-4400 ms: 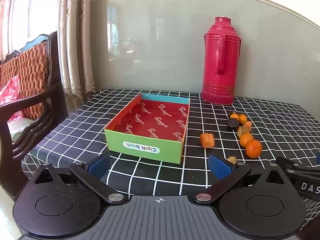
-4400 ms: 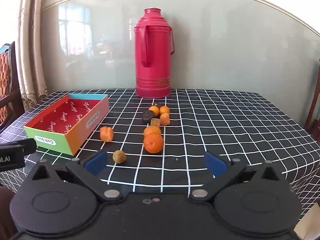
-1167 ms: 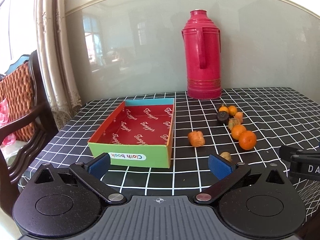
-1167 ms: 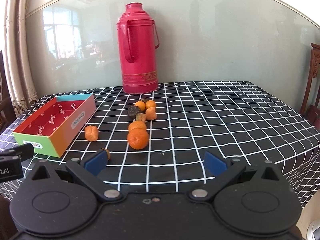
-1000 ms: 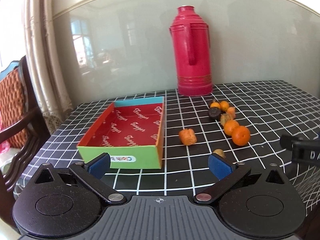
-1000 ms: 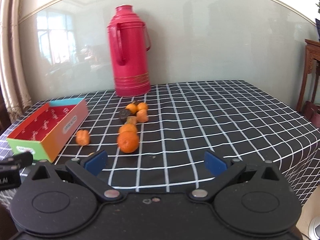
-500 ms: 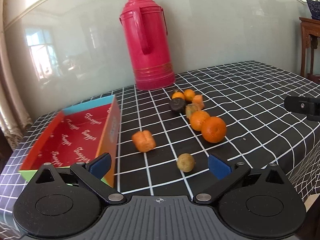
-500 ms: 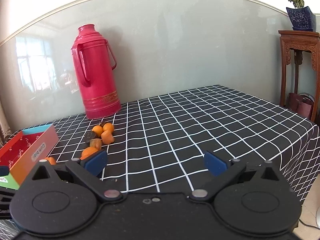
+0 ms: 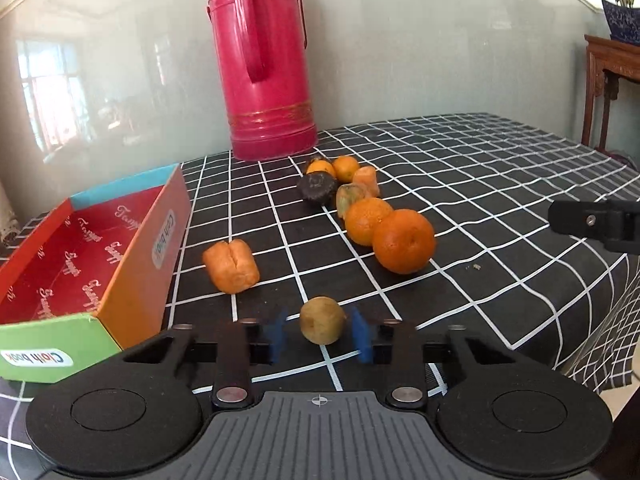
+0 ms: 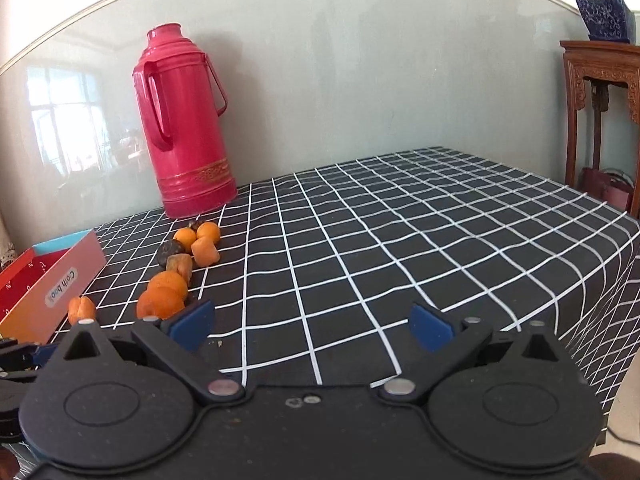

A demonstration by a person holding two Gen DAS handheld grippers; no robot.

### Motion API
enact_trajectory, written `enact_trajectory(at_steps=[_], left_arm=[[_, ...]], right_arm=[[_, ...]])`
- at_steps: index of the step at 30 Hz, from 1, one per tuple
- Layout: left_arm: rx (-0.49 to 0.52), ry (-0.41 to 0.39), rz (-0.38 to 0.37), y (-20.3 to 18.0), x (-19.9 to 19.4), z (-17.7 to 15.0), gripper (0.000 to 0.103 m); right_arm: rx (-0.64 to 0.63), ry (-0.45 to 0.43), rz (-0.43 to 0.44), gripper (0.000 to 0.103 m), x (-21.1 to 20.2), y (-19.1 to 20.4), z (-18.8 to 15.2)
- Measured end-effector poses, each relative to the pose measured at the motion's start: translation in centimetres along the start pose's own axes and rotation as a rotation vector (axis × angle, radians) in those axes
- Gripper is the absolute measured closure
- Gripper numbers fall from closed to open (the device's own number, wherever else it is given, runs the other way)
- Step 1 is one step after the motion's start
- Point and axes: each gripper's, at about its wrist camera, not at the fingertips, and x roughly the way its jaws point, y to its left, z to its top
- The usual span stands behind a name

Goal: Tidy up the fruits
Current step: 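Reach the left gripper to the small brown round fruit and close, then carry the brown fruit into the red box and open the left gripper, then reach the right gripper to the large orange and close on it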

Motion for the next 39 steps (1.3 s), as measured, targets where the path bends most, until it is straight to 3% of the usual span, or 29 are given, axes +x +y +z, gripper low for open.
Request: enact_trajectory(at_steps=[8,12,14,16,19,22,25,27,29,30,31,32,33,39], left_arm=[[-0.035,-0.052,0.033,1.2,-0.6,0.0,0.079],[-0.068,-0.165,0.143,3.3,-2.9,1.3,0.079],[-0.111,-0.183,0.212,5.4,-3.5,2.0,0.079],[-0.154,-0.171,0.299,7.9,-3.3,2.3,0.079],[-0.236,-0.089,0.409,11.8,-2.1,2.1,0.079],[-0.325,-0.013,0.462,14.7,-1.2,1.3,0.079],[-0.351,0.011,0.5,15.5,-1.0,0.7,0.078],[-0.357,0.014,0.509,15.7,-0.9,0.8,0.078],[-0.363,0.011,0.511,15.6,-1.2,0.8,0.066],[-0.369,0.01,0.519,15.5,-1.4,0.8,0.042],[-0.371,-0.009,0.519,15.2,-1.7,0.7,0.016],[-0.377,-0.032,0.53,15.2,-2.1,0.8,0.008],[-0.375,-0.059,0.543,15.2,-2.5,1.0,0.003],[-0.383,-0.134,0.555,15.5,-4.5,1.0,0.0]], right_arm=[[-0.03,0.022,0.016,0.006,1.0,1.3,-0.2],[-0.077,0.019,0.043,0.006,1.2,2.6,-0.3],[-0.111,0.015,0.066,0.006,1.3,3.5,-0.2],[-0.147,0.013,0.092,0.006,1.4,4.6,-0.2],[-0.209,0.007,0.134,0.006,1.7,6.3,0.0],[-0.241,0.044,0.141,0.006,3.0,7.7,0.5],[-0.222,0.089,0.109,0.006,4.7,8.2,0.7],[-0.198,0.094,0.133,0.006,5.2,8.1,0.8],[-0.189,0.091,0.151,0.012,5.4,8.4,0.7],[-0.199,0.092,0.155,0.015,5.6,8.7,0.7],[-0.211,0.096,0.154,0.027,5.8,9.0,0.6],[-0.218,0.101,0.154,0.042,6.0,9.3,0.5],[-0.212,0.106,0.17,0.047,6.2,9.5,0.4],[-0.204,0.116,0.19,0.062,6.9,9.8,0.0]])
